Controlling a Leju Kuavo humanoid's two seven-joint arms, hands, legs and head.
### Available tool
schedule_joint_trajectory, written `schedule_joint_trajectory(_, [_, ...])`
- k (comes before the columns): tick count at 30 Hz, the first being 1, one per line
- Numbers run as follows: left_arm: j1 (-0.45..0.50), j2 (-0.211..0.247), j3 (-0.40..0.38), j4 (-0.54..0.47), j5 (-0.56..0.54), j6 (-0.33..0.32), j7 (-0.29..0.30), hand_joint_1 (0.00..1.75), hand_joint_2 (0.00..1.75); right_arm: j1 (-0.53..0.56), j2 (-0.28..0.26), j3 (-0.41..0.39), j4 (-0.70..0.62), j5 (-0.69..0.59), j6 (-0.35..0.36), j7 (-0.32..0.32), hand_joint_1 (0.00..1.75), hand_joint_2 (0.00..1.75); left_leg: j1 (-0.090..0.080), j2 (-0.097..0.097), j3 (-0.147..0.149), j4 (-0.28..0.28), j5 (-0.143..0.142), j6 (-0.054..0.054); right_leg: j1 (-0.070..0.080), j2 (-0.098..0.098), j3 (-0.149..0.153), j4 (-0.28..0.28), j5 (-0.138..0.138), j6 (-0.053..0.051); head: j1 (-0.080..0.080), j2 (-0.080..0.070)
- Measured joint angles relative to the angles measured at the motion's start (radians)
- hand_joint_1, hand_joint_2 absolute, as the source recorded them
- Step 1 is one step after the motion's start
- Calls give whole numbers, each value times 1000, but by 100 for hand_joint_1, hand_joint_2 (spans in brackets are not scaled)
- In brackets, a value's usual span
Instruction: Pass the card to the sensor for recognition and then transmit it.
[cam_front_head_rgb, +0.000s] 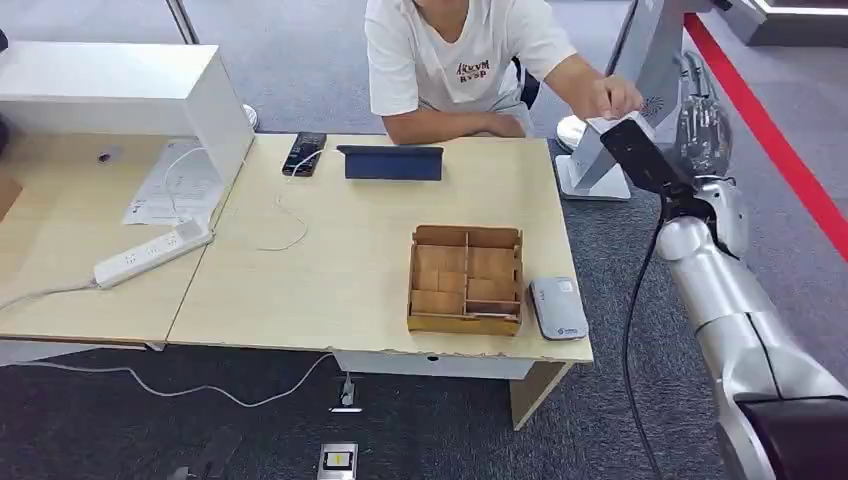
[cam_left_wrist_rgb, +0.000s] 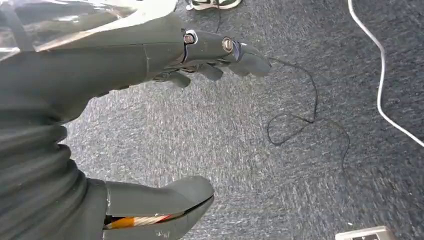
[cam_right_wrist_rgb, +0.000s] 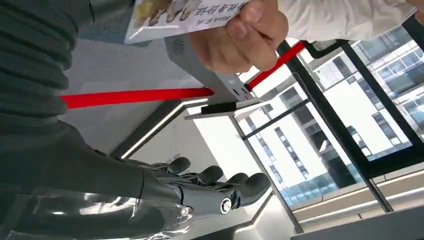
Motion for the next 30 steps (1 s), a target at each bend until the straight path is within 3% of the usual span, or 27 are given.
schedule_joint_trajectory(4, [0,-3,0,0,5,3,0,0,175,-7,2,3,16,-13,-5,-7,0,175,0,0,0,0,0,0,0,0,0,0,0,0,0,0])
schedule_joint_trajectory(5, [0,-4,0,0,7,3,-1,0,175,-10,3,3,19,-16,-8,-10,19,175,0,0,0,0,0,0,0,0,0,0,0,0,0,0])
schedule_joint_trajectory(6, [0,-5,0,0,10,4,-2,0,175,-12,4,3,22,-17,-9,-11,19,175,0,0,0,0,0,0,0,0,0,0,0,0,0,0])
schedule_joint_trajectory(7, [0,-6,0,0,15,6,-3,0,175,-15,5,3,24,-19,-10,-13,175,175,0,0,0,0,0,0,0,0,0,0,0,0,0,0])
schedule_joint_trajectory(30, [4,-10,0,0,17,13,-12,0,175,-31,34,14,63,-35,-4,-32,175,175,0,0,0,0,0,0,0,0,-1,0,0,0,0,0])
